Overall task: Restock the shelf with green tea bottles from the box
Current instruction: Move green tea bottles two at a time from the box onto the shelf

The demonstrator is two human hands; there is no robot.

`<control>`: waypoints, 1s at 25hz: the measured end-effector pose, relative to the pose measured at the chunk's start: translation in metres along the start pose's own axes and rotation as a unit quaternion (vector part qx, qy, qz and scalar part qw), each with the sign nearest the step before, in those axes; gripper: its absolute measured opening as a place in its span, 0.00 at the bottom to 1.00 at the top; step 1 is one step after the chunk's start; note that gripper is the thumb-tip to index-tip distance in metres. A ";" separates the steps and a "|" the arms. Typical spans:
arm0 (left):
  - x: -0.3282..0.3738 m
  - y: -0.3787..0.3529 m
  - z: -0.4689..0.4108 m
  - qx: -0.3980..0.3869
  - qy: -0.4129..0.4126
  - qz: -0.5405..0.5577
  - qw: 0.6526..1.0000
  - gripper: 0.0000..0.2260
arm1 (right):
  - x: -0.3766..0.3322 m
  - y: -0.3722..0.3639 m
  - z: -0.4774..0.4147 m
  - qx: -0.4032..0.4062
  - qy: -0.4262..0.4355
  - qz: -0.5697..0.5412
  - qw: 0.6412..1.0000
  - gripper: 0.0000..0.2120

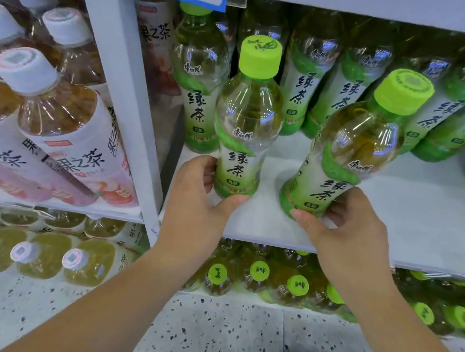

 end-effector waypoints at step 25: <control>0.027 -0.039 -0.047 0.123 0.146 -0.015 0.982 0.14 | 0.020 -0.040 -0.083 0.040 0.038 -0.058 0.997 0.23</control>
Point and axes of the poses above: each hand's wrist, its own z-axis away from the middle knuckle, its own y-axis out of the back of the hand, x = y × z, the point moved 2 cm from there along -z, towards the middle knuckle, and after that the axes turned 14 degrees about y, right-handed, at the moved point
